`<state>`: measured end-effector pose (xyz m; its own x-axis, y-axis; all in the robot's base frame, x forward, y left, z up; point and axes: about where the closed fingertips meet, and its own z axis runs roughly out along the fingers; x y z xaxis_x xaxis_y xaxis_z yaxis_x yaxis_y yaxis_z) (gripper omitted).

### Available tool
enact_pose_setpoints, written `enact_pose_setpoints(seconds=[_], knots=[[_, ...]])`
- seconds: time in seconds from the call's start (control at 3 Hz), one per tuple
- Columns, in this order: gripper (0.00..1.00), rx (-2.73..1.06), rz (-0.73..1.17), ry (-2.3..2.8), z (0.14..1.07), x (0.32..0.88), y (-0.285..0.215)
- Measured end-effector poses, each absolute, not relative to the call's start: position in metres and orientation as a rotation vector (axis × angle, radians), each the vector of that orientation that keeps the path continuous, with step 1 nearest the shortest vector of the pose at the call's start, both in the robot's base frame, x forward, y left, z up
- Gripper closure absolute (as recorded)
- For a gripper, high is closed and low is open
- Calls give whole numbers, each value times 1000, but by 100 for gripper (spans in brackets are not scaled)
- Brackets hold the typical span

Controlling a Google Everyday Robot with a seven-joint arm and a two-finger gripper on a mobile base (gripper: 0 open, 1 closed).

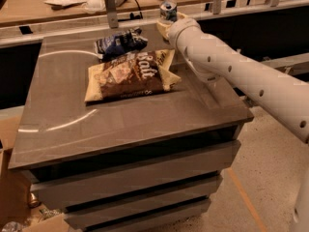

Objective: Move redbull can near blue chip bag

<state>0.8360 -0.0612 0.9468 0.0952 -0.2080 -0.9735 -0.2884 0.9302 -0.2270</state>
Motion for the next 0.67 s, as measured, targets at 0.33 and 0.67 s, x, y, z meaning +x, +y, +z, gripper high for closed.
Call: enact_pose_setpoints(seconds=[0.33, 0.67], knots=[[100, -392, 154, 1525, 931, 847, -36], [100, -428, 258, 1570, 929, 843, 8]])
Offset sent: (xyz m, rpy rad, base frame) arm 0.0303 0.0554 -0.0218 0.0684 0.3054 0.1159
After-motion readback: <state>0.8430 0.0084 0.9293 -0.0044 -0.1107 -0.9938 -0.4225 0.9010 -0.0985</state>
